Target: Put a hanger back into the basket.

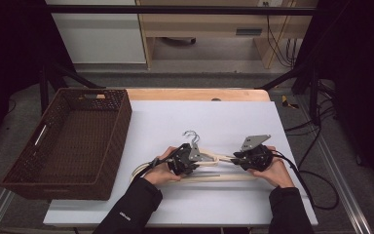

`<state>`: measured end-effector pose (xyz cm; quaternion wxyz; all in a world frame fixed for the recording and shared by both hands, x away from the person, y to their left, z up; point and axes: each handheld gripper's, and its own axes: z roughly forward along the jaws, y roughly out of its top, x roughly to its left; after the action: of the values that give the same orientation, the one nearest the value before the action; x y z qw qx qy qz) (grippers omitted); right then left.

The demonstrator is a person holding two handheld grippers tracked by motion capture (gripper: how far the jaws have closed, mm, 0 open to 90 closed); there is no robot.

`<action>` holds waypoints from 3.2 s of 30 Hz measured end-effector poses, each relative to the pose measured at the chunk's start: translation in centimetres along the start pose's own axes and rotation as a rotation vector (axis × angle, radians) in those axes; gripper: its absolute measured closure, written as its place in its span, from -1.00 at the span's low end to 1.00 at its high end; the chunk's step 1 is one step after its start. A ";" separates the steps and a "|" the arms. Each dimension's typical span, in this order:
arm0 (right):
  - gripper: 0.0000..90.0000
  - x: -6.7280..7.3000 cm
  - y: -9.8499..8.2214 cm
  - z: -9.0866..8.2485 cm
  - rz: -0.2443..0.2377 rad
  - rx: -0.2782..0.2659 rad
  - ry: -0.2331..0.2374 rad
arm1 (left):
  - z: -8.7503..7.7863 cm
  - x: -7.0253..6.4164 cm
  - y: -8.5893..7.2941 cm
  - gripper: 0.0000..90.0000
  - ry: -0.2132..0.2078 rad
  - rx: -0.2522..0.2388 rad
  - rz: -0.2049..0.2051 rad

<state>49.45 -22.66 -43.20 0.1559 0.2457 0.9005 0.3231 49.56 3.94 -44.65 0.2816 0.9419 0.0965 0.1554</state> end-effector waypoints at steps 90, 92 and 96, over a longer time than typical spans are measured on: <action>0.57 1.7 1.2 -0.7 -0.061 -0.003 0.138 | -2.7 2.6 -2.0 0.67 0.074 -0.040 -0.176; 0.43 1.5 1.5 -0.9 -0.005 -0.025 0.170 | -3.4 1.9 -1.9 0.67 0.092 -0.050 -0.147; 0.26 1.8 2.1 -0.9 0.040 -0.060 0.180 | -4.3 0.7 -1.6 0.68 0.114 -0.084 -0.107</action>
<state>48.29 -20.78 -41.37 0.0750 0.2290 0.8957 0.3737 48.57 7.66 -41.96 0.3230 0.9123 0.1561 0.1976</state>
